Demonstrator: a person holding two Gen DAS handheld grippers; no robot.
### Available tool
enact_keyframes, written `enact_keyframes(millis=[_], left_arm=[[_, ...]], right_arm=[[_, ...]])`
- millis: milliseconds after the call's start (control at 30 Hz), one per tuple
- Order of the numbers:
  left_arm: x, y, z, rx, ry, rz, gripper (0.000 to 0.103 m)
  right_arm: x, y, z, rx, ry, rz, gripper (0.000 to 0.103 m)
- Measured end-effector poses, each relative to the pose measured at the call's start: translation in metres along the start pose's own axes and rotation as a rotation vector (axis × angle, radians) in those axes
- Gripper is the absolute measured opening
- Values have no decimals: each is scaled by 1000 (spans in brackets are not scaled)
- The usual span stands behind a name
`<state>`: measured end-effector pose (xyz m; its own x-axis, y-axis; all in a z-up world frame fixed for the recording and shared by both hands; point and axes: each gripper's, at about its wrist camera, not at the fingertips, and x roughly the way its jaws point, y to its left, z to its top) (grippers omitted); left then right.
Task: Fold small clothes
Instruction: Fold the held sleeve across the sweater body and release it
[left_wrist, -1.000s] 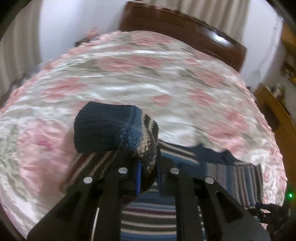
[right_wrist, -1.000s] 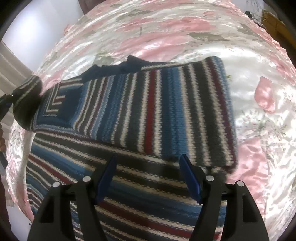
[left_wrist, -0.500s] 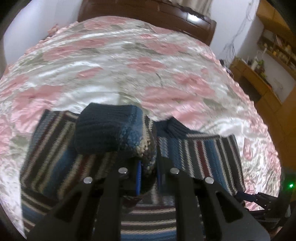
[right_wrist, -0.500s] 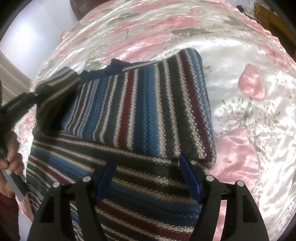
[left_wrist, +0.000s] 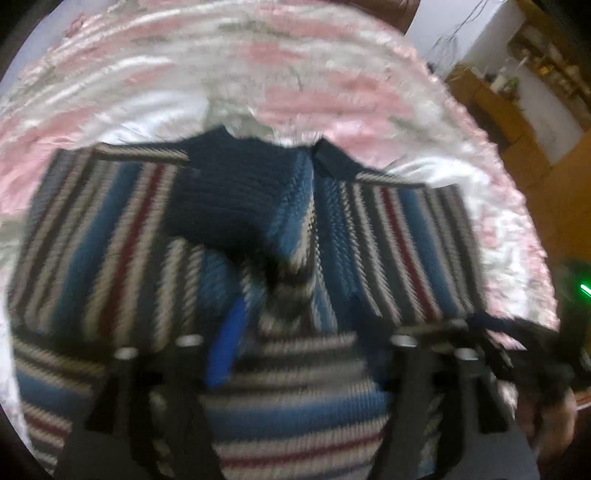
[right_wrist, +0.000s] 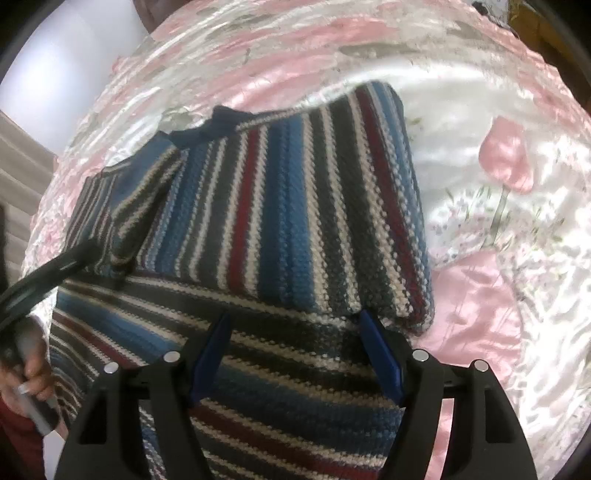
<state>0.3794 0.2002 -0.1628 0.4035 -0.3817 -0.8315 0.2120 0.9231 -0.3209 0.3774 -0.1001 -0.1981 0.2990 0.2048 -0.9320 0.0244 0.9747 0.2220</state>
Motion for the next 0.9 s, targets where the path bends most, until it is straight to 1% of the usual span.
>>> enact_keyframes(millis=[33, 67, 100, 133, 167, 200, 267, 333, 400, 433, 500, 600, 700, 733, 767, 800, 833, 867, 900], left_arm=[[-16, 11, -3, 19, -18, 36, 69], [-23, 20, -4, 26, -20, 84, 71], [-31, 35, -4, 20, -29, 152, 71], [-38, 50, 0, 10, -47, 202, 71], [-39, 61, 2, -1, -48, 242, 71], [-38, 78, 6, -28, -33, 312, 70], [-31, 103, 14, -69, 5, 379, 66], [-19, 122, 22, -97, 28, 403, 64], [-9, 130, 28, -101, 48, 419, 62], [-2, 134, 31, -106, 66, 412, 62], [1, 143, 32, -125, 78, 387, 62], [13, 150, 36, -135, 91, 394, 62], [25, 160, 39, -143, 114, 370, 62], [26, 163, 39, -146, 114, 365, 62], [28, 164, 39, -145, 118, 358, 63], [30, 164, 40, -145, 119, 355, 63], [31, 165, 40, -148, 118, 347, 63], [31, 166, 40, -155, 117, 338, 64], [31, 168, 40, -166, 117, 328, 64]], right_arm=[[-3, 5, 2, -9, -8, -4, 72], [-8, 13, 5, -26, -18, -8, 72], [-11, 21, 8, -40, -22, -8, 72], [-14, 31, 12, -57, -26, -7, 72], [-17, 46, 18, -84, -34, 0, 72], [-17, 58, 23, -106, -38, 2, 72], [-16, 88, 36, -158, -45, 2, 72], [-11, 114, 48, -188, -48, 18, 72], [1, 139, 63, -196, -28, 63, 72], [5, 149, 68, -198, -21, 82, 72], [18, 169, 78, -215, -10, 100, 72], [36, 192, 87, -257, 6, 88, 72], [58, 212, 93, -298, 35, 67, 72], [66, 218, 95, -314, 46, 51, 72], [76, 223, 94, -340, 60, 8, 72], [83, 224, 92, -359, 66, -31, 60], [89, 224, 91, -376, 70, -70, 52], [97, 223, 89, -393, 82, -118, 38], [100, 220, 88, -399, 82, -133, 31]])
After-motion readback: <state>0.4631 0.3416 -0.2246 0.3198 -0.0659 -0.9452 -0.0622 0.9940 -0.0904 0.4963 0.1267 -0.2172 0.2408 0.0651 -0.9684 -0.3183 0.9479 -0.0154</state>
